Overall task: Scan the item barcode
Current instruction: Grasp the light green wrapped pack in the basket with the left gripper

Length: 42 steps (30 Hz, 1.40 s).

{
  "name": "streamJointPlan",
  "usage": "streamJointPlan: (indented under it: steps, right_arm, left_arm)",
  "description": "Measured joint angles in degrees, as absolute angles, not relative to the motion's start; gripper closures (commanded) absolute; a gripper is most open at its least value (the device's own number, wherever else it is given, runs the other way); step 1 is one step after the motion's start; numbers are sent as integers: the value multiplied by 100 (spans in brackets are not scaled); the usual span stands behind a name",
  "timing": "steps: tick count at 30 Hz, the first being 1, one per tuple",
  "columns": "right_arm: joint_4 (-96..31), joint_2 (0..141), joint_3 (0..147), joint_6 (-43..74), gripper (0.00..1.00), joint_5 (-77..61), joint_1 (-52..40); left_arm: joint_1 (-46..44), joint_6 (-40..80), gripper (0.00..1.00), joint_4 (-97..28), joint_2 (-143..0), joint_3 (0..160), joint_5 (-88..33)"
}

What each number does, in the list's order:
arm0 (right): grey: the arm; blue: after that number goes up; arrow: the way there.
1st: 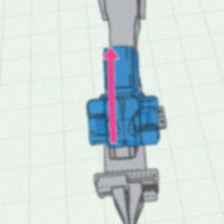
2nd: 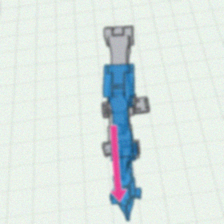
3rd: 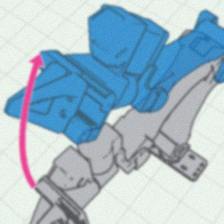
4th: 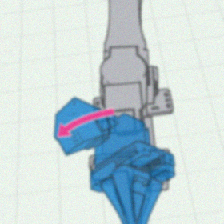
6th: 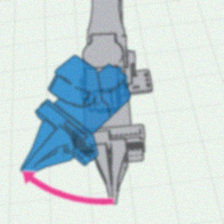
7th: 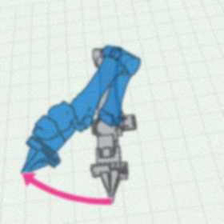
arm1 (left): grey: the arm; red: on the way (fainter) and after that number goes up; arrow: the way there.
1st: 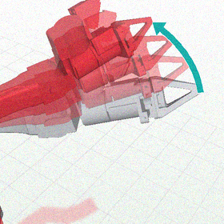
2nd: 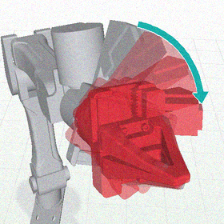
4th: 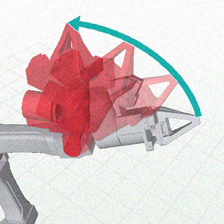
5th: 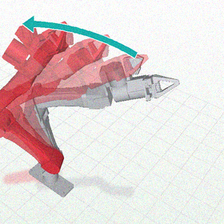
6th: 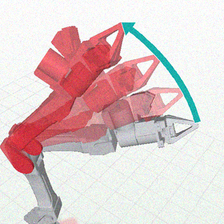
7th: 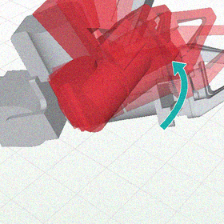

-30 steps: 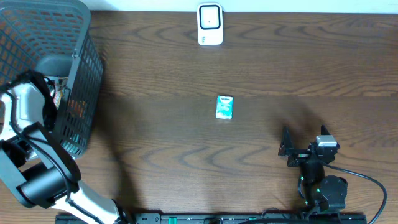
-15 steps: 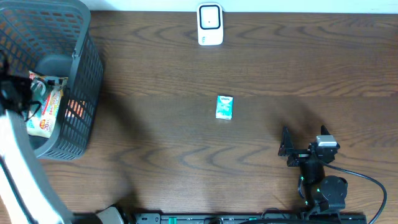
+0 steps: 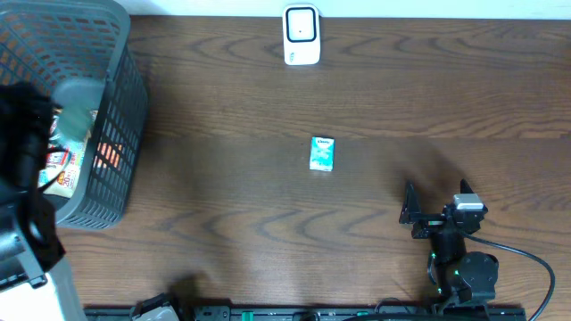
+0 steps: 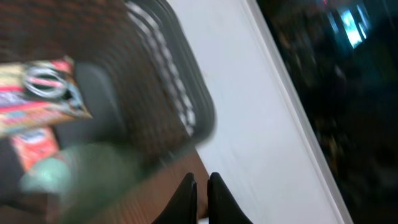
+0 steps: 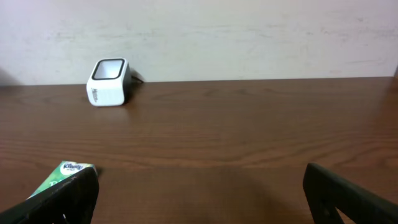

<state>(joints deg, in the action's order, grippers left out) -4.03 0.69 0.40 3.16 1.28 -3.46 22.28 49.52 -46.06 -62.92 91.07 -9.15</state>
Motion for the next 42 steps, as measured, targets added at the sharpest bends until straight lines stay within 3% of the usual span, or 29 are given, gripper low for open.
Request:
streamJointPlan:
  steps: [4, 10, 22, 27, 32, 34, 42]
  right_arm:
    - [-403, 69, 40, 316, 1, 130, -346]
    - [-403, 69, 40, 316, 1, 128, -346]
    - [-403, 69, 40, 316, 1, 128, -346]
    - [-403, 69, 40, 316, 1, 130, -346]
    - [-403, 69, 40, 316, 1, 128, -346]
    - [-403, 69, 40, 316, 1, 130, -346]
    - [-401, 69, 40, 316, 1, 128, -346]
  left_arm:
    - [1483, 4755, 92, -4604, -6386, 9107, -991]
    - [991, 4246, 45, -4652, -6726, 9107, -202]
    - [2252, 4106, 30, -4757, -7531, 9107, 617]
    - [2860, 4082, 28, -4759, -7828, 9107, 609]
    - [3107, 4058, 19, -4755, -8272, 9107, 257]
    - [3109, 4042, 11, -4755, -8508, 9107, 47]
    - [3109, 4429, 9, -4757, -9653, 9107, -891]
